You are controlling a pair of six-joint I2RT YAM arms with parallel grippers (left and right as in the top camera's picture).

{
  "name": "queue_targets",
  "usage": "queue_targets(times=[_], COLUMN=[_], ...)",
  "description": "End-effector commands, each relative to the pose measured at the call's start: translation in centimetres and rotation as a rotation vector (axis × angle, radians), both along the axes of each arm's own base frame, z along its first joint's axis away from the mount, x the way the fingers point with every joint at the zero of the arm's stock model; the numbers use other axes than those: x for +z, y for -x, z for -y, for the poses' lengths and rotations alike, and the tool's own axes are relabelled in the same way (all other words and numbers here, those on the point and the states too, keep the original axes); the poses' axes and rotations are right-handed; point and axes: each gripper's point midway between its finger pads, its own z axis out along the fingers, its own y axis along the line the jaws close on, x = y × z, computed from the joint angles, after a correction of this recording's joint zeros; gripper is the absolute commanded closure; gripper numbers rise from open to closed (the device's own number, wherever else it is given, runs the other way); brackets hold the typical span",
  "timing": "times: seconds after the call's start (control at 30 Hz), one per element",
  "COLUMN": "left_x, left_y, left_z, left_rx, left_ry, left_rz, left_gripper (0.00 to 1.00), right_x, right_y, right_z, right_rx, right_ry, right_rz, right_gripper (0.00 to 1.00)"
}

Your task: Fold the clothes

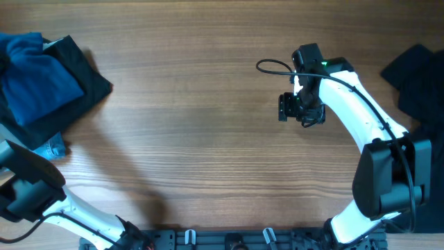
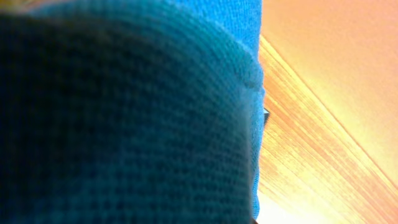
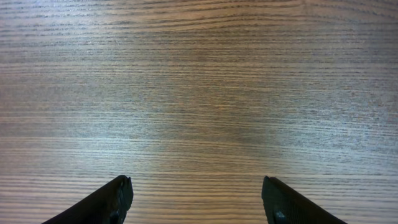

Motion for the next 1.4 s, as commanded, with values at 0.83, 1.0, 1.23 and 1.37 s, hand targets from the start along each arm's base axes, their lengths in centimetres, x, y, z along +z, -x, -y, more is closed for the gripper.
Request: queue_targets(times=[0.83, 1.0, 1.23, 1.37], left_x=[12.7, 13.9, 10.4, 6.8], left_y=[5.5, 4.1, -1.4, -3.7], left_z=[-3.4, 0.9, 12.5, 22.6], left_rx=[0.203, 0.12, -0.146, -0.364], left_ry=[-0.227, -0.214, -0.122, -0.066], left_rz=[0.176, 0.183, 0.093, -0.009], left_gripper=[0.0, 0.0, 0.0, 0.0], right_x=[0.0, 0.1, 0.6, 1.4], right_y=[-0.8, -1.5, -2.9, -4.6], right_z=[0.3, -0.6, -2.6, -2.9], right_rx=[-0.047, -0.074, -0.061, -0.071], right_ry=[0.007, -0.05, -0.166, -0.219], right_rz=[0.037, 0.058, 0.106, 0.165], right_gripper=[0.27, 0.24, 0.16, 0.07])
